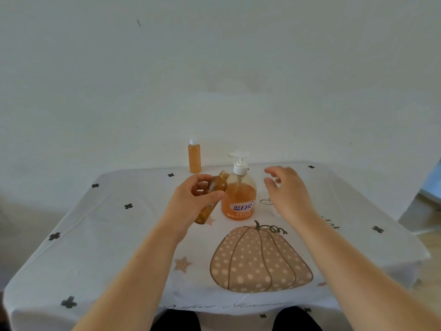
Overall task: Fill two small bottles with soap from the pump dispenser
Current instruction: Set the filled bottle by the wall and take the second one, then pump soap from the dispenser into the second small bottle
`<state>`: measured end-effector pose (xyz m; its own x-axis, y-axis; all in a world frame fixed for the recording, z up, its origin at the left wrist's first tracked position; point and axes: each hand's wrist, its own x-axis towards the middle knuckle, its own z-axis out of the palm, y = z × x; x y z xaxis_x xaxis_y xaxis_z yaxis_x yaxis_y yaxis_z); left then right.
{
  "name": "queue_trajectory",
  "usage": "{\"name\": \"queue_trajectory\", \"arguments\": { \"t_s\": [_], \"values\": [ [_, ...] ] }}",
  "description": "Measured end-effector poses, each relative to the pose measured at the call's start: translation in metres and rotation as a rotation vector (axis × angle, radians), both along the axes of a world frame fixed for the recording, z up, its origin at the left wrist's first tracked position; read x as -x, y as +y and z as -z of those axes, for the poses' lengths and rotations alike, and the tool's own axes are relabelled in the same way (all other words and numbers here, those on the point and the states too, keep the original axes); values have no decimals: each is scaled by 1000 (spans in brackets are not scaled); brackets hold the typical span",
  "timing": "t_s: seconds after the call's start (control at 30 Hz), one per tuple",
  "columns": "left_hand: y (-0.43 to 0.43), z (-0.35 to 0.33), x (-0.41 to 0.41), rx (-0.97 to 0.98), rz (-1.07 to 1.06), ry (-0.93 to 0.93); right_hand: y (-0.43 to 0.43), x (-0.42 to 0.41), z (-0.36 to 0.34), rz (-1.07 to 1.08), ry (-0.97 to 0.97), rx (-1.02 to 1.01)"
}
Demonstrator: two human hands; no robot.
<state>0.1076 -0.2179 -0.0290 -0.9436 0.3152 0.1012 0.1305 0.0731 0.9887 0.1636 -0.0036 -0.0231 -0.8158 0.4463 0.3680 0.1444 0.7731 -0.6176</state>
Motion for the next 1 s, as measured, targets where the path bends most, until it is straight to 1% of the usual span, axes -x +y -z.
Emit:
{"name": "queue_trajectory", "arguments": {
  "t_s": [0.07,0.13,0.2,0.33,0.53,0.77,0.9,1.0],
  "values": [
    [3,-3,1,-8,-8,3,-13,5,-25,-53,93,62],
    [6,-6,2,-6,-27,4,-23,9,-46,-115,133,110],
    [8,-9,3,-3,-57,13,-29,15,-58,-175,121,123],
    [11,-15,6,9,-95,72,-33,27,-63,-236,19,108],
    [15,-19,12,107,-105,225,-35,31,-59,-213,54,143],
    [17,-22,19,211,-141,355,-37,31,-60,-196,65,112],
    [16,-25,23,240,-111,368,-35,32,-63,-180,53,118],
    [12,-25,28,199,-69,303,-31,33,-68,-198,5,120]
  ]
}}
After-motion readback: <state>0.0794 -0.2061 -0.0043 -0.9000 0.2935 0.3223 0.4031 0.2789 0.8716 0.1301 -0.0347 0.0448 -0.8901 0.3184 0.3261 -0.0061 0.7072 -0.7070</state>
